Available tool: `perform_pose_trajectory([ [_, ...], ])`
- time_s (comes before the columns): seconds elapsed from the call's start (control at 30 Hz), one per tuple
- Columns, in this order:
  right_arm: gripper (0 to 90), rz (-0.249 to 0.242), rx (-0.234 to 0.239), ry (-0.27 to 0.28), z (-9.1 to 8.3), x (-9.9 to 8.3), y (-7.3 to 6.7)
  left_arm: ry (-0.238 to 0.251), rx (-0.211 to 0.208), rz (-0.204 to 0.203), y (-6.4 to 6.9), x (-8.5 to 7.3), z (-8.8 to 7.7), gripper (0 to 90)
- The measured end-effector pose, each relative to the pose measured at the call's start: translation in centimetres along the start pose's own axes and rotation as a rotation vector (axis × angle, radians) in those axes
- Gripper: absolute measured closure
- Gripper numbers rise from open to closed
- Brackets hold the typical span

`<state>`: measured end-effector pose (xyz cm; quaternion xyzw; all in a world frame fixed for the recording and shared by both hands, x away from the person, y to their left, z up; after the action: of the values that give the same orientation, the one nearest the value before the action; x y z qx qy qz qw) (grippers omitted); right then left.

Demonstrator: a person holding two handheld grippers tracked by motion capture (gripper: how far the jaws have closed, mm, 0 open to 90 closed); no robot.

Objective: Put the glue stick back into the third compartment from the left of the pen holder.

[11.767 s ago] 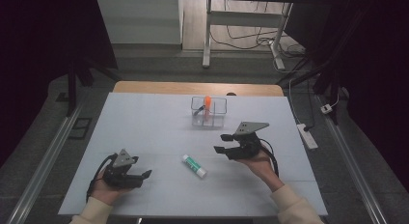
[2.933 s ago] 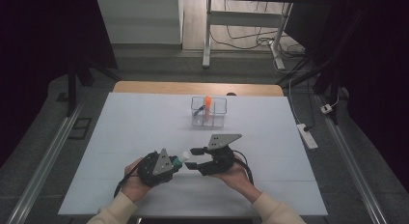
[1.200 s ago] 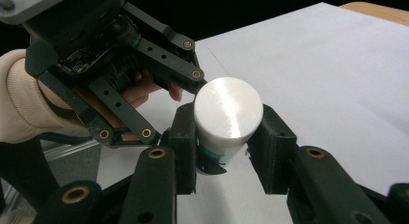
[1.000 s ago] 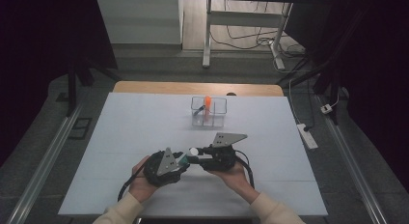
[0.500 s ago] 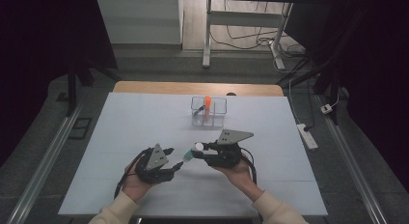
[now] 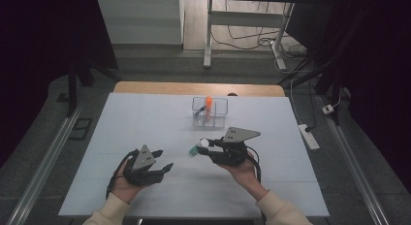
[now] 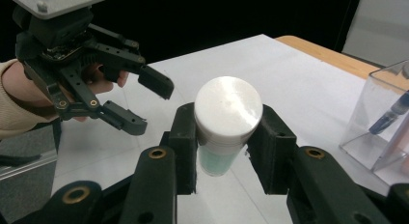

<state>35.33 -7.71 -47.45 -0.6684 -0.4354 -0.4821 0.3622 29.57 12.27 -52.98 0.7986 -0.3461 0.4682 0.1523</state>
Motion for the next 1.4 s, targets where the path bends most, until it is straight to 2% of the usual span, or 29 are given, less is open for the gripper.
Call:
perform_pose_trajectory([
  [0.43,63.9,-0.021,-0.051,0.016,-1.0,0.6,1.0,-0.029,0.007,-0.041,-1.0,-2.0,-1.5,36.7],
  [0.73,63.9,-0.026,-0.091,0.040,-2.1,1.4,2.1,-0.053,0.028,-0.109,-2.4,-4.2,-2.6,33.8],
  [0.83,63.9,-0.026,-0.109,0.051,-2.5,1.7,2.6,-0.052,0.029,-0.132,-2.7,-4.6,-2.8,33.5],
  [0.97,63.9,-0.040,-0.144,0.057,-2.9,2.0,3.3,-0.053,0.032,-0.144,-2.9,-4.8,-3.0,33.1],
  [1.13,63.9,-0.044,-0.189,0.055,-3.1,2.2,4.6,-0.062,0.028,-0.151,-3.0,-5.1,-3.0,31.9],
  [1.23,63.9,-0.029,-0.214,0.064,-3.1,2.6,5.7,-0.072,0.027,-0.152,-3.0,-5.3,-3.1,31.1],
  [1.4,63.9,-0.004,-0.269,0.054,-2.5,3.1,8.2,-0.076,0.031,-0.164,-3.3,-5.6,-3.2,30.9],
])
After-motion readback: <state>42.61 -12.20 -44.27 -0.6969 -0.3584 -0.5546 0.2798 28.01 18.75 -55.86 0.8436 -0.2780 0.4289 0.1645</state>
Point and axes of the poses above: each handheld gripper's, and its own axes: z roughly forward along the jaws, x roughly out of its top, y roughly to its right, the point moved 7 cm from there along z, roughly forward along the jaws, and after that the axes turned 5 degrees about y, right-handed, at the moved point
